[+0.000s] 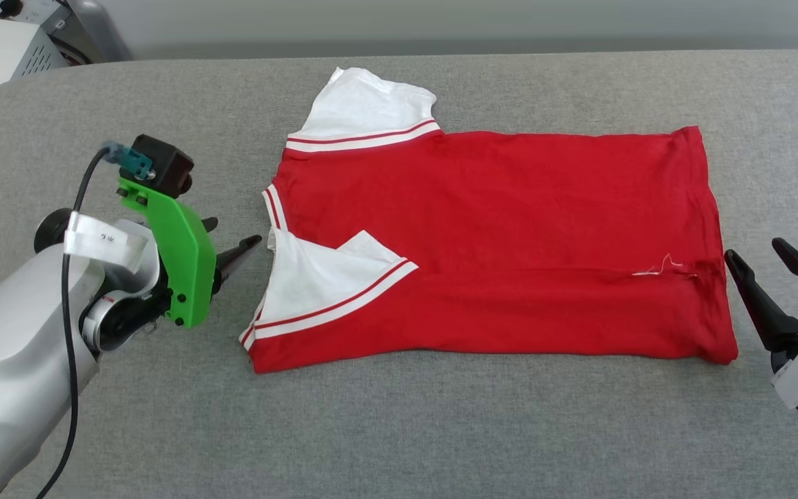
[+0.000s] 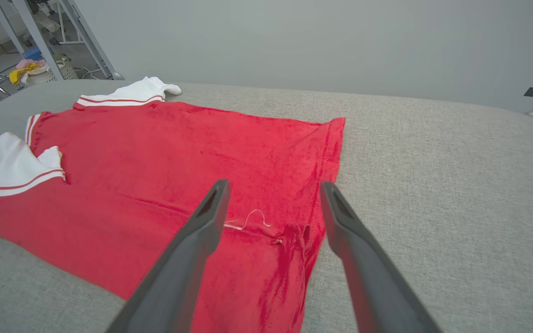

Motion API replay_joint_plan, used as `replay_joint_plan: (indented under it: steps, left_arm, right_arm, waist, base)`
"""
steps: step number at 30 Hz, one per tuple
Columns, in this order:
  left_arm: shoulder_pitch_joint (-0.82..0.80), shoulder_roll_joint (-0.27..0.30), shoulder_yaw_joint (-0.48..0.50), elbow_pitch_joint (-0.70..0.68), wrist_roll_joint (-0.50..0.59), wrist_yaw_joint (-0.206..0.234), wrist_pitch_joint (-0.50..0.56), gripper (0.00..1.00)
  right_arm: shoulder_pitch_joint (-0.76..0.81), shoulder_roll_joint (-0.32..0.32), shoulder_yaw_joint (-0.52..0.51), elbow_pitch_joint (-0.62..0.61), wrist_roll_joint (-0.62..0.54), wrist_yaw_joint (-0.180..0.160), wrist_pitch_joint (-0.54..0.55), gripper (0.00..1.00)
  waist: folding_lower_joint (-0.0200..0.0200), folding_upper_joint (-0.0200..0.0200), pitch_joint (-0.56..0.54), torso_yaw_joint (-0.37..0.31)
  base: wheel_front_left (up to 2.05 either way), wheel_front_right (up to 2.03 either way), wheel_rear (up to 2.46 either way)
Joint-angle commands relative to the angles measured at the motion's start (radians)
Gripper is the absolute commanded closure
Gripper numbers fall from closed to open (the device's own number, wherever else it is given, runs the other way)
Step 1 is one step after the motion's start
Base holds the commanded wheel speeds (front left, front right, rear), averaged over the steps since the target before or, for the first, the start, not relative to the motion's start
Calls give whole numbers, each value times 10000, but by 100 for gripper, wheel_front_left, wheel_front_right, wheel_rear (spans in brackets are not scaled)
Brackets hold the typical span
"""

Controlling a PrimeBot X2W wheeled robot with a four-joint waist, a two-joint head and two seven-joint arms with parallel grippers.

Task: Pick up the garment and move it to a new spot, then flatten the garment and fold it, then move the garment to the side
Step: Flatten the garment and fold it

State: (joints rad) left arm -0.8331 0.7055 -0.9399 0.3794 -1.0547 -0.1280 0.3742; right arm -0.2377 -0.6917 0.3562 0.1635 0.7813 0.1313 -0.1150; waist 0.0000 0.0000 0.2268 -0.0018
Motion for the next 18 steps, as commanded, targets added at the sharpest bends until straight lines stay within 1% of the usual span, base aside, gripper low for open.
replay_joint_plan:
  steps: [1,4,8,12,18]
  left_arm:
    - [-298,77,-119,-128,-153,-26,460,0]
    - [-548,97,-423,-254,-385,-26,1609,0]
    - [-652,-26,-736,-184,-651,-26,2616,0]
    - [-515,-170,-1083,54,-743,-26,3143,0]
    - [-126,-351,-1620,476,-827,-27,3410,0]
  right_arm:
    - [132,110,-78,-70,-82,-6,99,0]
    - [136,267,-185,-156,-178,-6,314,0]
    - [90,429,-271,-228,-264,-6,505,0]
    - [12,574,-280,-249,-298,-6,613,0]
    - [-166,725,-176,-209,-309,-6,670,0]
  waist:
    - [0,0,-35,34]
    - [0,0,-51,16]
    - [0,0,-30,-52]
    - [0,0,19,-169]
    - [0,0,178,-346]
  base:
    - [0,0,0]
    - [0,0,0]
    - [0,0,0]
    - [0,0,0]
    - [0,0,0]
